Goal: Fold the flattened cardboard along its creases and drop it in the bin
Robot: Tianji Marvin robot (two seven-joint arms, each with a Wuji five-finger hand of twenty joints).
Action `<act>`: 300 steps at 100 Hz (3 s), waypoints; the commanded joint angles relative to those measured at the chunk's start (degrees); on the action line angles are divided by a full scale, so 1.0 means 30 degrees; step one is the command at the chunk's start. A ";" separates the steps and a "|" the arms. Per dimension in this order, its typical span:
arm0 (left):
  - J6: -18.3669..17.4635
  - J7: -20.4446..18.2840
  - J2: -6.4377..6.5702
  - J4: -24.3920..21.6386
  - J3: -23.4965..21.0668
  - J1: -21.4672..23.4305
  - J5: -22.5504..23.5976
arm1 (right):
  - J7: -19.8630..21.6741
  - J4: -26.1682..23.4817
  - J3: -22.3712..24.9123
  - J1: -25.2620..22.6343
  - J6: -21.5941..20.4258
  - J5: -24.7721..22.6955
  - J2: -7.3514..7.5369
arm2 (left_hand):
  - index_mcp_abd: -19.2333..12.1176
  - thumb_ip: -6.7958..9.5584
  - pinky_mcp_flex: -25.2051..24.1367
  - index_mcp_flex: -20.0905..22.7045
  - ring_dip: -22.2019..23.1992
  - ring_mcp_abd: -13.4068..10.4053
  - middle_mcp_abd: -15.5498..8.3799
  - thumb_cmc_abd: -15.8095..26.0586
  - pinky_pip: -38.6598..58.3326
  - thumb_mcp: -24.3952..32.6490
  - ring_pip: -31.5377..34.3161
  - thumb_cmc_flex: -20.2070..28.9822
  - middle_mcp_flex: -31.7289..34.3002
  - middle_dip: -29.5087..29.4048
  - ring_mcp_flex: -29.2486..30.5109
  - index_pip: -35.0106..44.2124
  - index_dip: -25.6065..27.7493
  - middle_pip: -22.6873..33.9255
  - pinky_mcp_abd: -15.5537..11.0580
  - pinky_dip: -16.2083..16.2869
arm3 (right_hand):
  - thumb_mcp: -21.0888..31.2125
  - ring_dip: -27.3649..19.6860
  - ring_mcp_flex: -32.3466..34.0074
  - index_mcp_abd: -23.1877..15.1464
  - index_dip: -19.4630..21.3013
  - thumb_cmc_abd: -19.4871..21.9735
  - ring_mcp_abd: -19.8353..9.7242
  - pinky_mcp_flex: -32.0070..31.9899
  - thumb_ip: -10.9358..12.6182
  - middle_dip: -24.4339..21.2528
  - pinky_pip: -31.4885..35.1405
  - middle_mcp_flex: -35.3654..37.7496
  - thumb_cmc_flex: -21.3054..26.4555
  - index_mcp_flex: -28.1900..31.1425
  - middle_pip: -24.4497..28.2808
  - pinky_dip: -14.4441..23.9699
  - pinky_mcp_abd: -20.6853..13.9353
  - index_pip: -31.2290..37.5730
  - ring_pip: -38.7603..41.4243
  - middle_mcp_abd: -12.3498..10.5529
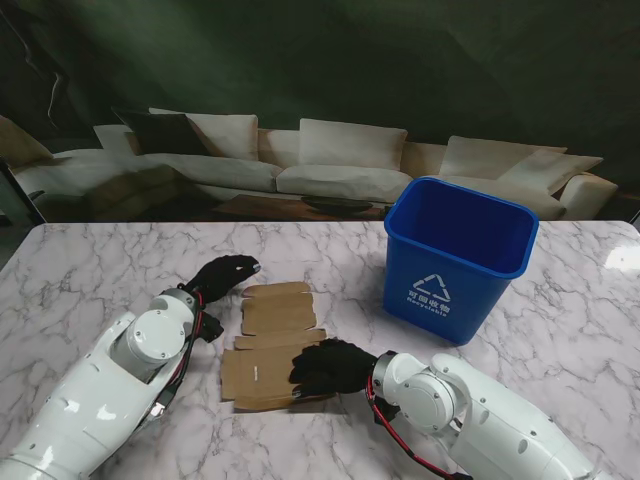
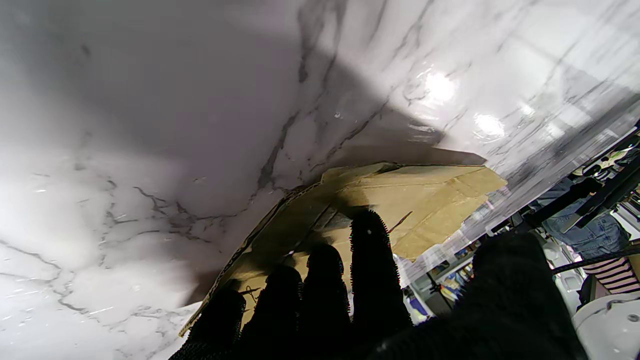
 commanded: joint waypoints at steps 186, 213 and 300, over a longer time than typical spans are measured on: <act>0.4208 -0.5720 -0.0402 0.3010 0.4593 -0.3892 -0.4352 | 0.0022 0.1321 -0.0935 0.0241 0.0395 0.0460 -0.0133 | 0.0086 -0.0202 0.1484 -0.0051 0.3805 0.1826 0.0989 0.0255 0.5530 -0.0351 0.3474 -0.0872 0.0026 -0.0165 0.3171 -0.0419 -0.0796 -0.0123 0.0157 0.2573 | -0.0423 0.0059 0.0127 0.0436 -0.0146 0.0676 0.0399 0.0026 0.0219 0.1247 0.1759 -0.0313 -0.0519 0.0411 0.2819 0.0023 0.1402 0.0236 -0.0013 0.0691; 0.3617 -0.5610 -0.0201 0.1209 0.3670 -0.2811 -0.4710 | 0.0106 0.1388 -0.1031 0.0322 0.0494 0.0502 -0.0126 | 0.0103 -0.0208 0.1884 -0.0308 0.4241 0.2116 0.1010 0.0239 0.6822 -0.0342 0.4246 -0.0849 -0.0657 -0.0437 0.3745 -0.0518 -0.0886 -0.0260 0.0454 0.2509 | -0.0425 0.0056 0.0101 0.0476 -0.0159 0.0694 0.0423 0.0025 0.0218 0.1229 0.1710 -0.0327 -0.0529 0.0373 0.2787 0.0020 0.1407 0.0194 -0.0014 0.0764; 0.4645 -0.8061 0.0482 -0.0448 0.2870 -0.2200 -0.5855 | 0.0111 0.1738 -0.1386 0.0573 0.0563 0.0594 -0.0155 | 0.0255 -0.0374 0.2408 -0.1620 0.7334 0.2885 0.1882 0.1621 1.0302 -0.0462 0.7971 -0.2395 0.3862 0.0305 0.4948 -0.1166 -0.1601 0.0852 0.1178 0.3204 | -0.0424 0.0044 0.0043 0.0555 -0.0162 0.0736 0.0594 0.0025 0.0218 0.1262 0.1672 -0.0431 -0.0522 0.0252 0.2844 0.0027 0.1499 0.0116 -0.0021 0.0905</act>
